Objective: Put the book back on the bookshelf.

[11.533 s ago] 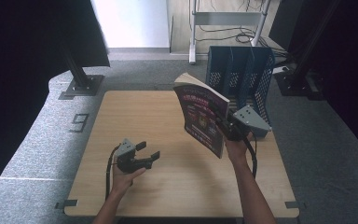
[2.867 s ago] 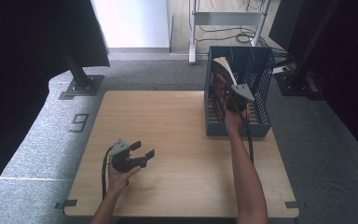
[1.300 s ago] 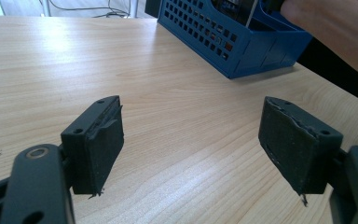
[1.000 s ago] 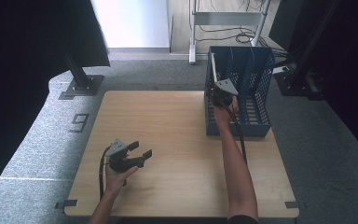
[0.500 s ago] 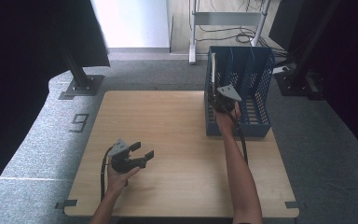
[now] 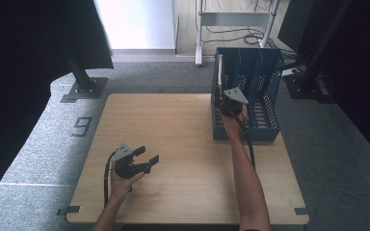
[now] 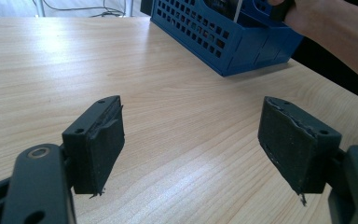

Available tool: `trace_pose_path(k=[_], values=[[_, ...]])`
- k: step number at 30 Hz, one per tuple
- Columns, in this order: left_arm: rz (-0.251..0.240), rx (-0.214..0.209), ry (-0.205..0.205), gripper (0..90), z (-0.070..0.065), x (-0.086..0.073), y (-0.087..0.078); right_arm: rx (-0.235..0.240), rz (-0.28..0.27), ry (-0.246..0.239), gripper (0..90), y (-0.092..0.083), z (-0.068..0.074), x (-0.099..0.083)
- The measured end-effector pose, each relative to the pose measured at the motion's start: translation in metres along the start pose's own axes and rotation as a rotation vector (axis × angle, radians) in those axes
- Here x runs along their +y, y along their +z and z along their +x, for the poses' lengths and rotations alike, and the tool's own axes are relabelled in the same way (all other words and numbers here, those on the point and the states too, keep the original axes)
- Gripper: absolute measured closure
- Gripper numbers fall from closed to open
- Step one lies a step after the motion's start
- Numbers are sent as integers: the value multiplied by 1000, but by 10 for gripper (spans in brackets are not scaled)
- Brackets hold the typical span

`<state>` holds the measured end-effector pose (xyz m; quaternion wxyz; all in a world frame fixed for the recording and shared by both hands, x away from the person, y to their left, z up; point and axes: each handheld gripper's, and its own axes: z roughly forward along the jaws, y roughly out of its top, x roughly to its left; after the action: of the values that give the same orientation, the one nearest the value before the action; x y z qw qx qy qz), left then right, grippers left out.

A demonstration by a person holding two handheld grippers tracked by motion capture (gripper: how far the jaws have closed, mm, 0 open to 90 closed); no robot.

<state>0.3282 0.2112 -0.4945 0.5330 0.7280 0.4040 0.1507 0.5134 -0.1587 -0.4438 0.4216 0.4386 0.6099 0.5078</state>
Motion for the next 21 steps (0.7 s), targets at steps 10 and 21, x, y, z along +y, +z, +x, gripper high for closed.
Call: trace_pose_path(k=[10,21], values=[[3,-7,3,223,-2,0,0,15,6,-9,439,-8,2,4],[8,-11,6,221,-3,0,1,20,-16,-16,393,-17,6,1]])
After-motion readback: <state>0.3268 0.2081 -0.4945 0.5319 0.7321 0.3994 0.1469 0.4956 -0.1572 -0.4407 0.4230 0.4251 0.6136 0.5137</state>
